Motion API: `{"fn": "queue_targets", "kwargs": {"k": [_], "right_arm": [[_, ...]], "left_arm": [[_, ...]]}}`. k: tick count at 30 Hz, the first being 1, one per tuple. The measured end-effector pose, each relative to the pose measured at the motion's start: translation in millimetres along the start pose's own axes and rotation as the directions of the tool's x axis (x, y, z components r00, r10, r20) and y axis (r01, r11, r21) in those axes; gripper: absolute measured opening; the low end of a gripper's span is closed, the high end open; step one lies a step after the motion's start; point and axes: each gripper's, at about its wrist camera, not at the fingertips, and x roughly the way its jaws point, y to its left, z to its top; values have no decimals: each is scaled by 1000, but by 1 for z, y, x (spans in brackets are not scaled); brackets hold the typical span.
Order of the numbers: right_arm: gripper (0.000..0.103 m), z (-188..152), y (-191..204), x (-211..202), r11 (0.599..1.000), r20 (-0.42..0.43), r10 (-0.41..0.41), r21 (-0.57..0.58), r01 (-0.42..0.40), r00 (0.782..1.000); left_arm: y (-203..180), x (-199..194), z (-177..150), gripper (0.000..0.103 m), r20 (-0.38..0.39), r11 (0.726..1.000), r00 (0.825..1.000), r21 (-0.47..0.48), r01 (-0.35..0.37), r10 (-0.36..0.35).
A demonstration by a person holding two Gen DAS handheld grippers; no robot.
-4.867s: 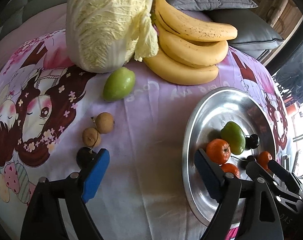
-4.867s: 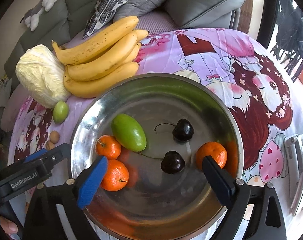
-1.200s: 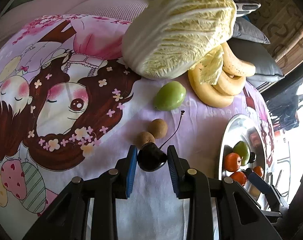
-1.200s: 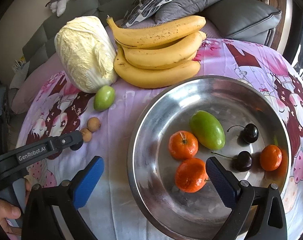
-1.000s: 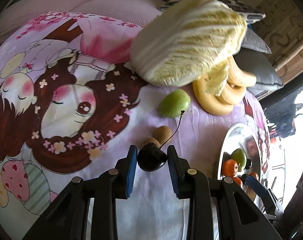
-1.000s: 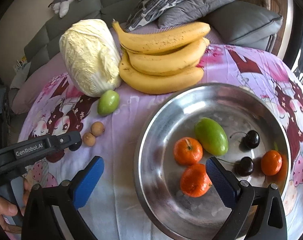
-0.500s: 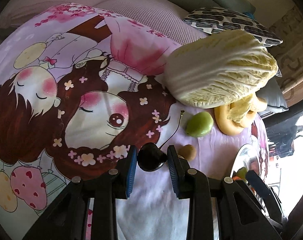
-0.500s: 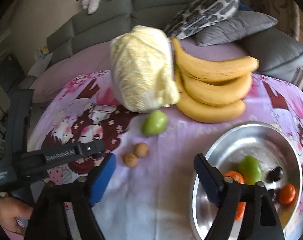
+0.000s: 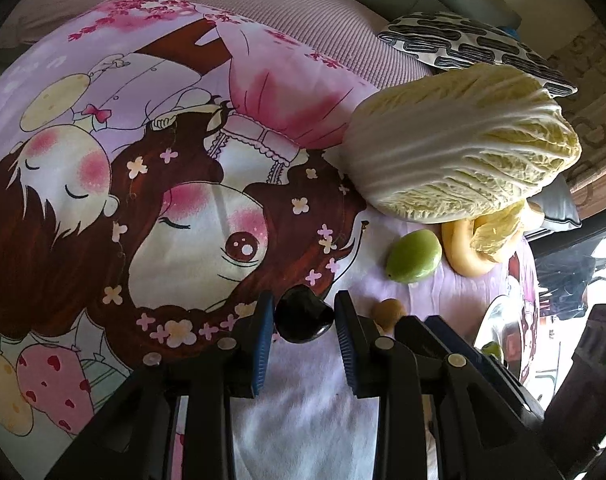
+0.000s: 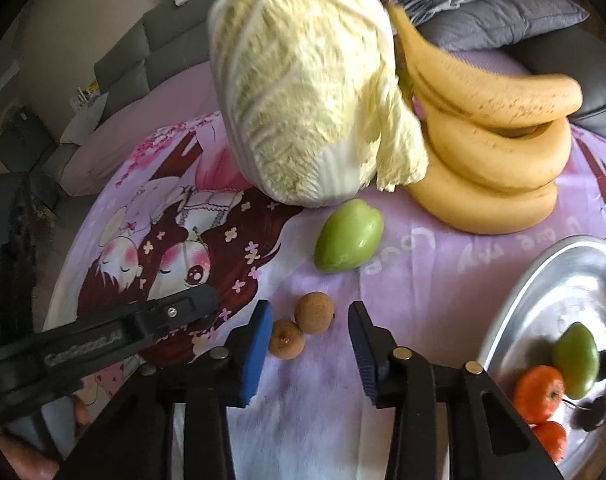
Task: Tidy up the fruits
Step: 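Close the left tool on the dark cherry while the right tool grasps a brown longan, then lift and carry the cherry in the left tool and longan in the right tool over the bowl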
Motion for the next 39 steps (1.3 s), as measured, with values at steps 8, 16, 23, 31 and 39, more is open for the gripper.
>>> {"fn": "queue_targets", "kwargs": {"k": [8,16,23,31,39], "right_arm": [[33,2,-5,20,999,-29,15,32,-14,999],[27,0,-10,22,998,-33,41,55,-39,999],[27,-2,-7,7,997,-13,57,52,-56,998],[27,-9,-13,-17,995,16,58,78,-59,998],[27,-21,-32,-44,991,41,46,127,-51,998]], "left_arm": [[-1,3,0,32,-9,1000,1000,9,4,-4],[-4,6,0,32,-7,1000,1000,11,4,-4],[-13,6,-4,32,-4,1000,1000,31,2,-2],[-23,6,-6,32,5,999,1000,48,2,-2],[-46,5,-10,32,17,996,1000,93,-1,0]]}}
